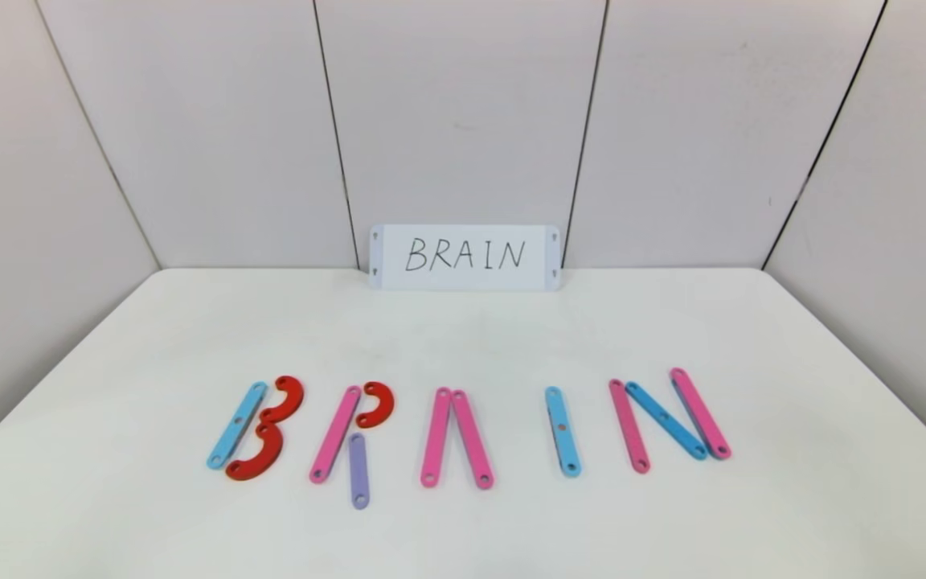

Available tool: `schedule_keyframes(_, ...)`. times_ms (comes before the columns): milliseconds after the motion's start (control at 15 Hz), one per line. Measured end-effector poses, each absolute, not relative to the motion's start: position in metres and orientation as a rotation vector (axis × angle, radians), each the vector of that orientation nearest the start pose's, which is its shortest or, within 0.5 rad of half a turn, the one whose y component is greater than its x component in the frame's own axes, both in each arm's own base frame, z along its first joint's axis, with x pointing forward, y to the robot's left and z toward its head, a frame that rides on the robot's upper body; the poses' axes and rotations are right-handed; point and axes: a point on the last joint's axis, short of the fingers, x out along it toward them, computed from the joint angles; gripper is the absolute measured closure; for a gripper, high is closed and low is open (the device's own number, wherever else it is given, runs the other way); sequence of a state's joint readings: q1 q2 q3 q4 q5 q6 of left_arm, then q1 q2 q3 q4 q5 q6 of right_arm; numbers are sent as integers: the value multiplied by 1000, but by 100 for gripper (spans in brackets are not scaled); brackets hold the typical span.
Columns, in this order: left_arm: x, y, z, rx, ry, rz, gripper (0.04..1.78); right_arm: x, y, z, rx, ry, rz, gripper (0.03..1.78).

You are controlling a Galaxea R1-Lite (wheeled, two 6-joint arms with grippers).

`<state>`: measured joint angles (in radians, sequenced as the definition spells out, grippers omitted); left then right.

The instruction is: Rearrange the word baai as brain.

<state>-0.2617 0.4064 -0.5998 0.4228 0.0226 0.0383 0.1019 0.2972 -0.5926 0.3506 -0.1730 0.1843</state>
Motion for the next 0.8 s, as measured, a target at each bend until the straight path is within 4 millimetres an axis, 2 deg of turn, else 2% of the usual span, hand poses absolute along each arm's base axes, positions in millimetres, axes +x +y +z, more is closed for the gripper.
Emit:
schedule_keyframes(333,-40,8,197,29,165,-109,8,-47,-3,206,100,-2,-235,7)
schedule_keyframes(600,-45,7,195,-25,142,44,8,-56,-2,187,-24,-52,-120,7)
schedule_keyframes(800,-52,5,191,-30,111,120,8,-58,-1,168,-46,-143,-41,7)
